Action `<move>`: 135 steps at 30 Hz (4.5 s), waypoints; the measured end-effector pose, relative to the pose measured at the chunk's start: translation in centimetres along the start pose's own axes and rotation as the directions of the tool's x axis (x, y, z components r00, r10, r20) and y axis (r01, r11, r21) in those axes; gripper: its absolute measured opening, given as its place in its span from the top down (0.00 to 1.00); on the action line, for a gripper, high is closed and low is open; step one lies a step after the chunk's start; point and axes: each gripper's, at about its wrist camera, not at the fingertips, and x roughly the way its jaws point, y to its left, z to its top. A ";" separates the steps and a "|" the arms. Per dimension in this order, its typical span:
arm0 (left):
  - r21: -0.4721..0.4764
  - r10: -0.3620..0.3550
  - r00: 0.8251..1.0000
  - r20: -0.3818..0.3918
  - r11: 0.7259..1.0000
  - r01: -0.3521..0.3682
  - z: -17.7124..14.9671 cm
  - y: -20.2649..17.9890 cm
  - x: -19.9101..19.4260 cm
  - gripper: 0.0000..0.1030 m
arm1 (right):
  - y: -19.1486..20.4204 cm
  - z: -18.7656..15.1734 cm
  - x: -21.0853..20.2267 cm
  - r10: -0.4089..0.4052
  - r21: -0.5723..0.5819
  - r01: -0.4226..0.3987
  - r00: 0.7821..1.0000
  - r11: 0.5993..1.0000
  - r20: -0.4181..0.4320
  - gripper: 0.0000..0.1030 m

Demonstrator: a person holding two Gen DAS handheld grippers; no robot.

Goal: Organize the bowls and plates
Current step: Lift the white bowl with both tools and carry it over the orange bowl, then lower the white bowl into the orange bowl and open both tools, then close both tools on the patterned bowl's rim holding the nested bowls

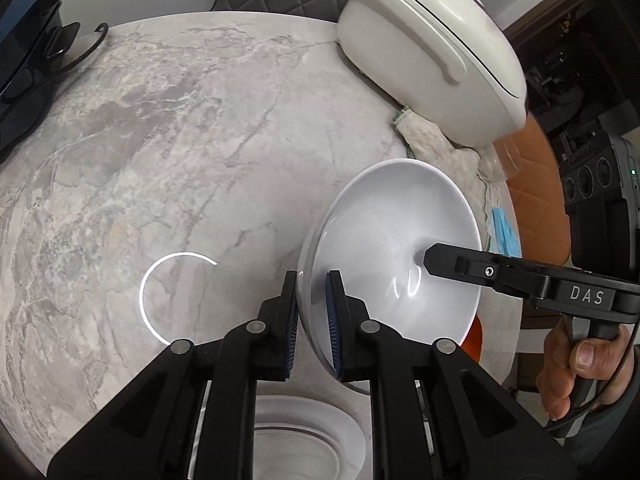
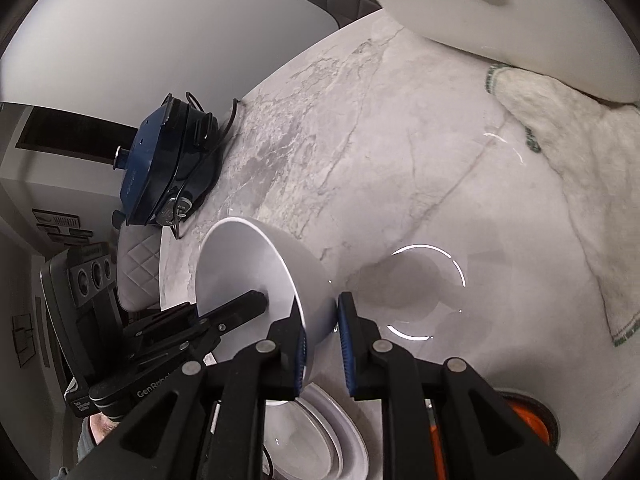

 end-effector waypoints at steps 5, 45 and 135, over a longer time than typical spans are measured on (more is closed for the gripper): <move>0.048 -0.018 0.999 -0.030 0.999 0.019 -1.8 -4.1 1.4 0.89 | -2.7 -2.7 -2.8 -0.007 0.046 0.006 1.000 0.999 0.022 0.83; 0.174 0.023 0.982 -0.188 0.985 0.010 -10.5 -14.4 10.8 0.84 | -13.1 -13.4 -6.9 -0.152 0.152 0.146 0.988 0.978 0.034 0.84; -0.231 -0.035 0.996 0.080 0.972 0.053 -20.6 -9.5 4.0 0.58 | -15.6 -12.1 -11.4 -0.151 -0.275 0.155 0.988 0.949 0.033 0.66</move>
